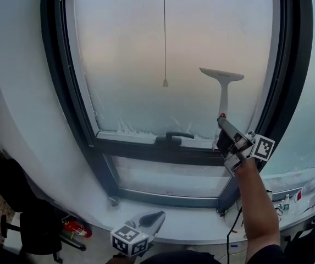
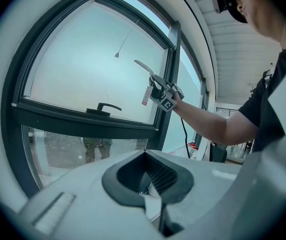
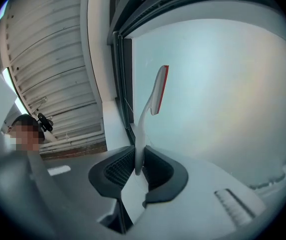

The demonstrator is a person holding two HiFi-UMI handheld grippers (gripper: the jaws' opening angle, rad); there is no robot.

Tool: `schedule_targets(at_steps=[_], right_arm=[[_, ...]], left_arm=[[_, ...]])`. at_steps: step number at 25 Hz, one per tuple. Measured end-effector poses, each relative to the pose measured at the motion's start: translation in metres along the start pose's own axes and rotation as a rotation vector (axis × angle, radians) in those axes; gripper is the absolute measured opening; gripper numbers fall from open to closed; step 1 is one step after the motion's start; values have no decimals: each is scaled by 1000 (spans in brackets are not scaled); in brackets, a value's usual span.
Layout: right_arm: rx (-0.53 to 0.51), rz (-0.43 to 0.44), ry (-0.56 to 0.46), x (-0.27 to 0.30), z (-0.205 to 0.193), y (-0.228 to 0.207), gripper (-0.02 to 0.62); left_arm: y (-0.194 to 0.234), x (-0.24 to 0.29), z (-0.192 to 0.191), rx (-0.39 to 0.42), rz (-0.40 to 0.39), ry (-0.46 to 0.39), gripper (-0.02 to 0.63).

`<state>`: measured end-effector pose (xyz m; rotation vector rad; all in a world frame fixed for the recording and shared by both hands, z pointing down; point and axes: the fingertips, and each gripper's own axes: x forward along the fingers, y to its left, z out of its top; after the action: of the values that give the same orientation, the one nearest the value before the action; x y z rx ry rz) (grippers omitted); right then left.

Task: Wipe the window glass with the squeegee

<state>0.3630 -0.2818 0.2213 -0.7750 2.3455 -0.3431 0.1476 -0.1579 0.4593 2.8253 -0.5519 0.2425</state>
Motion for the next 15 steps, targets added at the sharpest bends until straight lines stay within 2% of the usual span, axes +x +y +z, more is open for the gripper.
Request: schedule_targets(at_steps=[7,15], right_arm=[[-69,39,3,13,60,5,81],[-91,89,39,33,89,6,81]], left_arm=[[-1,14,7,3,22,-11,0],[-3,28,13,4,43,-25,0]])
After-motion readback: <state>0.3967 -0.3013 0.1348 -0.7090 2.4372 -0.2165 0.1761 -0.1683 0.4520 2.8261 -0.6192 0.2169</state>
